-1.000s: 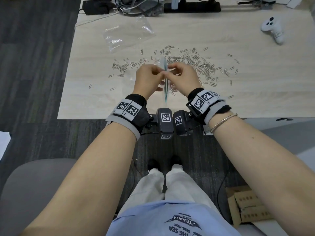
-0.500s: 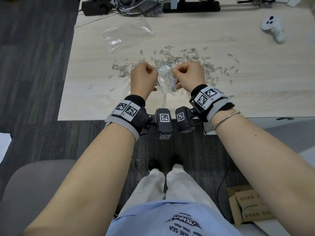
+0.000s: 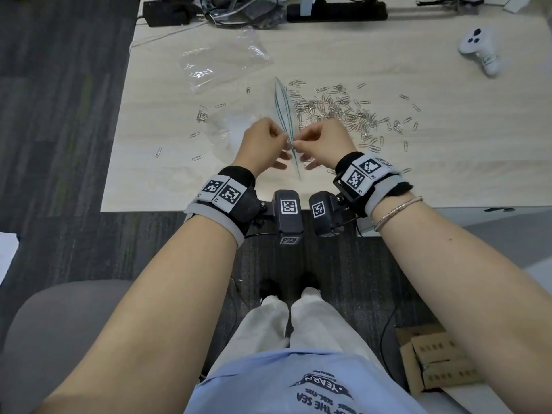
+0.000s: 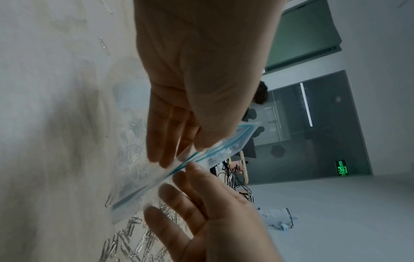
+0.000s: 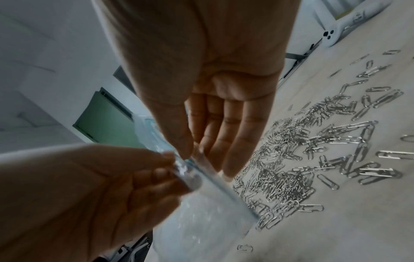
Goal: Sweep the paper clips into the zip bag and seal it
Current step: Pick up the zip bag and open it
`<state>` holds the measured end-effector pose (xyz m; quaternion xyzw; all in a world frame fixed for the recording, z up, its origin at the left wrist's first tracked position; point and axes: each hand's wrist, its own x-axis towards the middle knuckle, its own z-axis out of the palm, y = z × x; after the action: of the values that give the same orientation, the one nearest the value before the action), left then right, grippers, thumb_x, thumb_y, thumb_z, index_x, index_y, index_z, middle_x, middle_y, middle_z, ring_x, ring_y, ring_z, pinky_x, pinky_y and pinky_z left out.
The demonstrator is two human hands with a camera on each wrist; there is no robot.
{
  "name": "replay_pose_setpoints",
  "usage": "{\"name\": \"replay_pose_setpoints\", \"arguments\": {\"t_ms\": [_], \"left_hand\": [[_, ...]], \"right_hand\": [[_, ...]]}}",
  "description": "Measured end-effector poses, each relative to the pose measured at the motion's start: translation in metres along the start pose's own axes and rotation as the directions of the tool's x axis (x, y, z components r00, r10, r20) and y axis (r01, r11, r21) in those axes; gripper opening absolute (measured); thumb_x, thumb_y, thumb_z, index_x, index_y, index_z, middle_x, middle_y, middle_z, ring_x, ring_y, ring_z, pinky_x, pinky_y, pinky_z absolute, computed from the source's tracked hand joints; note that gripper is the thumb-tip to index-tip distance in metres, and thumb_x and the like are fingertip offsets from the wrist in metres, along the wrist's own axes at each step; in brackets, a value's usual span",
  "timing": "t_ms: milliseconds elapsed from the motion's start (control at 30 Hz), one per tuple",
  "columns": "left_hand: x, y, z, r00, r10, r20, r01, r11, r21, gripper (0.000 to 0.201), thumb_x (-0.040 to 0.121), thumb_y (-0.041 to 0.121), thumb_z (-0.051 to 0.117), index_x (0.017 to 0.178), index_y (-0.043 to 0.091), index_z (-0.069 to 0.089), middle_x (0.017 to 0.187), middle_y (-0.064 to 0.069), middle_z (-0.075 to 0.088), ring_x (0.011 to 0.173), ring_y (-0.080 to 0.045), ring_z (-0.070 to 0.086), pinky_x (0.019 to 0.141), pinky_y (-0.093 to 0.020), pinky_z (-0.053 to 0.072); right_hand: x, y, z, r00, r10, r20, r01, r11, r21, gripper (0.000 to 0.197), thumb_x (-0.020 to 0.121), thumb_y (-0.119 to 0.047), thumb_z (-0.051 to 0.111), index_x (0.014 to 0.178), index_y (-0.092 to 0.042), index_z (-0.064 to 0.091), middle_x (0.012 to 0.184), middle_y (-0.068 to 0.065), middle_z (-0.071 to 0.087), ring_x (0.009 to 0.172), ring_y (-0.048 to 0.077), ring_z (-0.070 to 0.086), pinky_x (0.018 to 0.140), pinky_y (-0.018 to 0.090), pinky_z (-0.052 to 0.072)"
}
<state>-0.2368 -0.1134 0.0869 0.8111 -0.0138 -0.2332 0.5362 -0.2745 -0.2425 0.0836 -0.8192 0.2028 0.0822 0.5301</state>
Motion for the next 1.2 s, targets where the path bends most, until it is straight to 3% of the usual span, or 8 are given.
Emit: {"name": "replay_pose_setpoints", "arguments": {"t_ms": [167, 300, 467, 600, 700, 833, 1067, 1200], "left_hand": [[0.004, -0.005, 0.001, 0.999, 0.025, 0.021, -0.025, 1.000, 0.004, 0.010, 0.086, 0.006, 0.060, 0.087, 0.007, 0.050, 0.085, -0.013, 0.062, 0.077, -0.023, 0.068, 0.062, -0.035, 0.060], [0.008, -0.007, -0.001, 0.997, 0.023, -0.073, -0.021, 1.000, 0.020, 0.012, 0.085, 0.001, 0.055, 0.075, 0.008, 0.052, 0.080, -0.009, 0.060, 0.067, -0.021, 0.067, 0.058, -0.031, 0.059], [0.011, -0.008, -0.010, 0.983, 0.018, -0.181, -0.013, 0.999, 0.030, 0.015, 0.079, 0.001, 0.052, 0.069, 0.009, 0.045, 0.071, -0.004, 0.052, 0.060, -0.021, 0.061, 0.051, -0.030, 0.058], [0.008, -0.001, -0.002, 0.990, 0.019, -0.142, -0.012, 0.999, 0.047, 0.010, 0.086, 0.006, 0.047, 0.078, 0.012, 0.044, 0.093, -0.011, 0.055, 0.080, -0.021, 0.060, 0.046, -0.023, 0.054], [0.005, 0.004, 0.005, 0.995, -0.011, -0.098, 0.013, 1.000, 0.020, 0.011, 0.089, 0.008, 0.041, 0.081, 0.014, 0.038, 0.101, -0.017, 0.060, 0.084, -0.026, 0.065, 0.054, -0.032, 0.058], [0.001, 0.004, 0.003, 0.995, 0.042, -0.087, -0.039, 0.999, 0.035, 0.022, 0.083, 0.003, 0.054, 0.088, 0.015, 0.036, 0.093, -0.016, 0.061, 0.081, -0.026, 0.068, 0.056, -0.035, 0.060], [0.000, 0.011, -0.015, 0.937, 0.095, -0.335, -0.086, 0.995, 0.040, 0.019, 0.085, 0.003, 0.041, 0.097, 0.010, 0.027, 0.082, 0.001, 0.040, 0.080, -0.036, 0.062, 0.056, -0.047, 0.058], [-0.001, 0.017, -0.026, 0.892, 0.171, -0.418, -0.169, 0.985, 0.042, 0.020, 0.083, -0.001, 0.036, 0.094, 0.012, 0.027, 0.083, 0.001, 0.039, 0.077, -0.029, 0.055, 0.059, -0.053, 0.055]], "right_hand": [[0.000, 0.002, 0.003, 0.999, -0.037, 0.009, 0.036, 0.998, 0.046, 0.007, 0.085, -0.003, 0.060, 0.087, -0.005, 0.067, 0.074, 0.009, 0.067, 0.061, 0.017, 0.065, 0.058, 0.030, 0.058], [0.005, 0.003, 0.000, 0.996, -0.004, -0.091, 0.008, 0.999, 0.037, 0.012, 0.081, 0.001, 0.057, 0.080, -0.005, 0.068, 0.063, 0.009, 0.065, 0.052, 0.016, 0.064, 0.060, 0.032, 0.059], [0.010, 0.005, -0.012, 0.979, 0.043, -0.198, -0.038, 0.999, 0.030, 0.013, 0.081, 0.002, 0.055, 0.081, 0.001, 0.068, 0.065, 0.012, 0.065, 0.054, 0.021, 0.064, 0.060, 0.036, 0.060], [0.010, 0.001, -0.008, 0.985, 0.033, -0.171, -0.024, 0.998, 0.057, 0.006, 0.083, -0.006, 0.059, 0.082, -0.007, 0.065, 0.070, 0.008, 0.064, 0.053, 0.015, 0.065, 0.052, 0.031, 0.058], [0.007, -0.005, -0.002, 0.994, 0.008, -0.109, -0.003, 0.999, 0.042, 0.008, 0.081, -0.008, 0.066, 0.084, -0.012, 0.060, 0.077, 0.007, 0.065, 0.062, 0.016, 0.067, 0.051, 0.033, 0.058], [0.005, -0.005, 0.001, 0.997, -0.034, -0.064, 0.036, 0.999, 0.032, 0.015, 0.080, 0.001, 0.064, 0.089, -0.011, 0.061, 0.078, 0.009, 0.066, 0.065, 0.017, 0.069, 0.054, 0.034, 0.059], [0.008, -0.008, -0.014, 0.967, 0.064, -0.246, -0.028, 0.988, 0.149, 0.017, 0.086, 0.005, 0.050, 0.096, -0.008, 0.051, 0.080, 0.016, 0.066, 0.055, 0.022, 0.065, 0.057, 0.037, 0.059], [0.005, -0.019, -0.018, 0.964, 0.043, -0.263, 0.012, 0.978, 0.206, 0.008, 0.091, -0.003, 0.047, 0.095, -0.006, 0.054, 0.069, 0.010, 0.063, 0.045, 0.016, 0.059, 0.049, 0.030, 0.056]]}}
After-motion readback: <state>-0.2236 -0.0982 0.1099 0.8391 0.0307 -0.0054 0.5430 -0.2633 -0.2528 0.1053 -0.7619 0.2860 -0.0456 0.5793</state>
